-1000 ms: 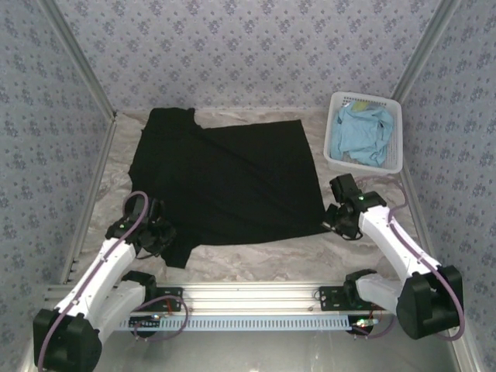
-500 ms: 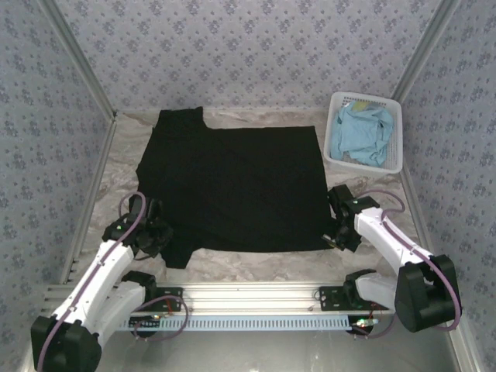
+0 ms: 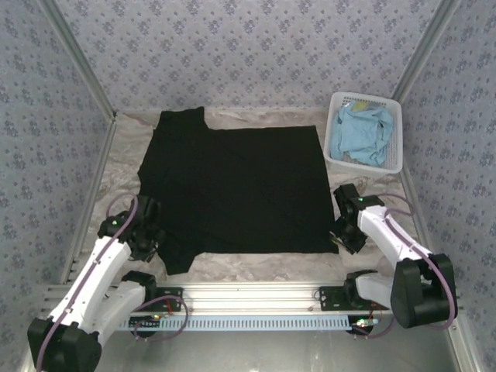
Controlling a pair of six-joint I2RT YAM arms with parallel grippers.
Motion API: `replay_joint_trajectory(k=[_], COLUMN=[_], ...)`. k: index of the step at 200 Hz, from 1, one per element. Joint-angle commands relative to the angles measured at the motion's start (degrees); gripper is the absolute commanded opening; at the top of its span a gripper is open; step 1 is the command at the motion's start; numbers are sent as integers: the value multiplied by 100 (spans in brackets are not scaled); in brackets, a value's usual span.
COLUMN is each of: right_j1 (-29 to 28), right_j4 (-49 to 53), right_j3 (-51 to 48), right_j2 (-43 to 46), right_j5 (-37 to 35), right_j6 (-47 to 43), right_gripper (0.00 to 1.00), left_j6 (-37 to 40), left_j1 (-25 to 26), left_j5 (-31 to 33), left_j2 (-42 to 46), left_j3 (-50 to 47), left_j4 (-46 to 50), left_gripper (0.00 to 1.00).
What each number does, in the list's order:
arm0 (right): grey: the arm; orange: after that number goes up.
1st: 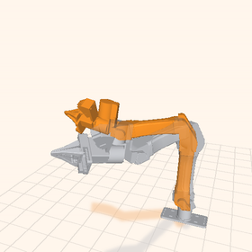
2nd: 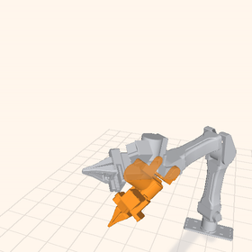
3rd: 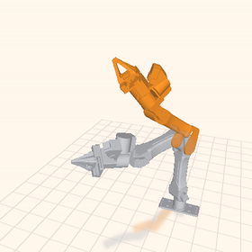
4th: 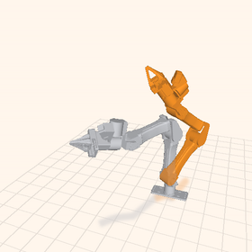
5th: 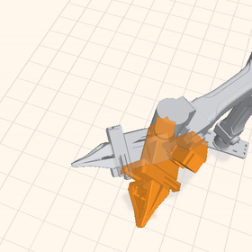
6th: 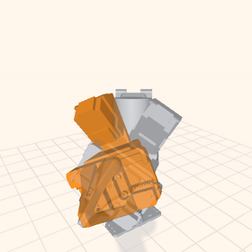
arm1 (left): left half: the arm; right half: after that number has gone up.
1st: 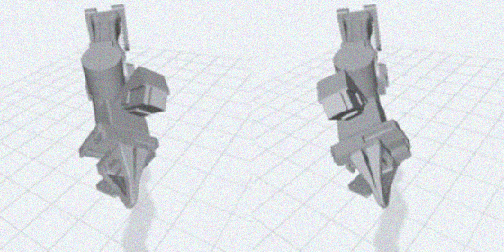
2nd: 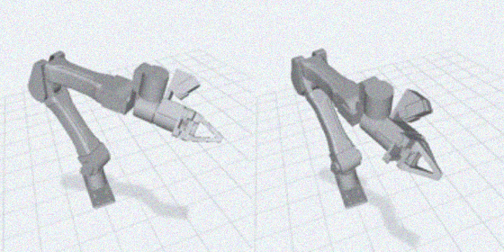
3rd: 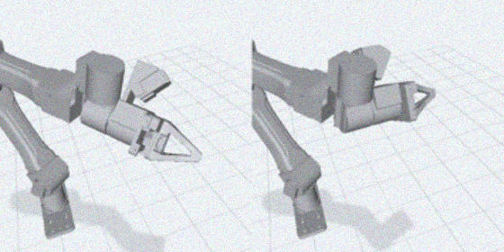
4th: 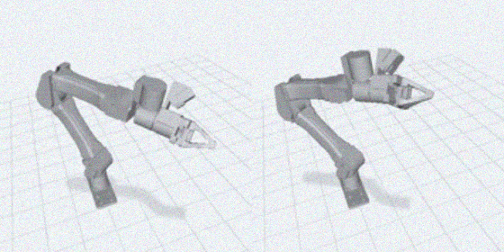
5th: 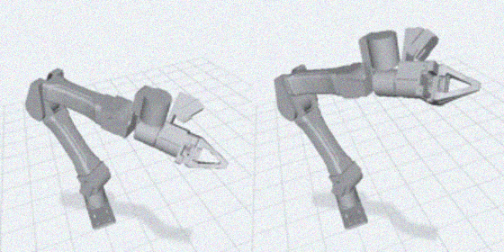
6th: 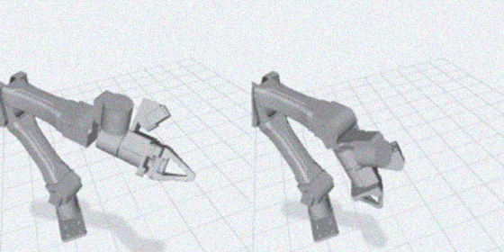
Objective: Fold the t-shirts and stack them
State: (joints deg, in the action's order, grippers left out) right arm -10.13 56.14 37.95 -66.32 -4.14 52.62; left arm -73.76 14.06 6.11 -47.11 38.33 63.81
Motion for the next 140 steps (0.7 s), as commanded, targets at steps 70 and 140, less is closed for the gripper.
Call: replay_joint_trajectory(k=[70, 140], right_j1=[-1840, -1643], right_j4=[-2275, -2060], right_j3=[1639, 3866], right_j2=[-1380, -4420], right_j5=[417, 851], right_j6=[-1158, -1350], right_gripper=[34, 31], left_j6=[1311, 2184], left_j1=[-648, -990], left_j5=[-959, -1525], left_j2=[-3473, -6226], left_j3=[2604, 3605], left_j4=[-1839, -2293], left_gripper=[24, 22])
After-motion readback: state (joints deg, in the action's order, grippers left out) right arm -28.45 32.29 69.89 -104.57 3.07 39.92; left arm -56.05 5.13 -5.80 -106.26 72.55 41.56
